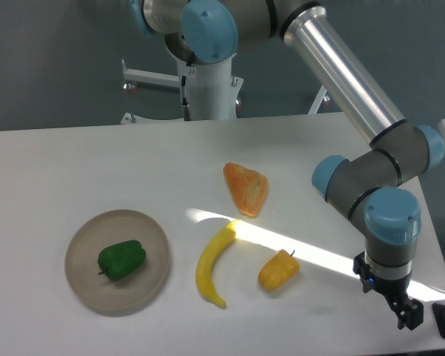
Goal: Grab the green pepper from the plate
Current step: 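Move the open gripper across the table to above the green pepper on the plate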
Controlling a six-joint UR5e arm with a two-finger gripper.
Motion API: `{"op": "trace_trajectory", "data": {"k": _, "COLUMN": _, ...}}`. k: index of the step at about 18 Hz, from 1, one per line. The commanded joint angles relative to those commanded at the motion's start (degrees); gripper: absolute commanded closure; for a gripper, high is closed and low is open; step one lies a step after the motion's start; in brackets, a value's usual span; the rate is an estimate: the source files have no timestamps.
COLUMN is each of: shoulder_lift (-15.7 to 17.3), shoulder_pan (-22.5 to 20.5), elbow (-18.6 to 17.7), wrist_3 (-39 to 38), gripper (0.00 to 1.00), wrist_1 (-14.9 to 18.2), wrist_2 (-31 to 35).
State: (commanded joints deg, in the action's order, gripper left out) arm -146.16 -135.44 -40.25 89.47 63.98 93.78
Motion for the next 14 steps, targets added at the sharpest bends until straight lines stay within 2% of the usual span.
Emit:
{"op": "trace_trajectory", "data": {"k": 5, "shoulder_lift": 0.3, "shoulder_pan": 0.7, "elbow": -0.4, "wrist_3": -0.6, "gripper": 0.00, "wrist_1": 0.4, "wrist_2": 0.2}}
{"op": "trace_trajectory", "data": {"k": 10, "shoulder_lift": 4.6, "shoulder_pan": 1.2, "elbow": -7.2, "wrist_3": -3.4, "gripper": 0.00, "wrist_1": 0.4, "wrist_2": -1.0}}
{"op": "trace_trajectory", "data": {"k": 14, "shoulder_lift": 10.2, "shoulder_pan": 3.5, "elbow": -14.6, "wrist_3": -8.6, "gripper": 0.00, "wrist_1": 0.5, "wrist_2": -1.1}}
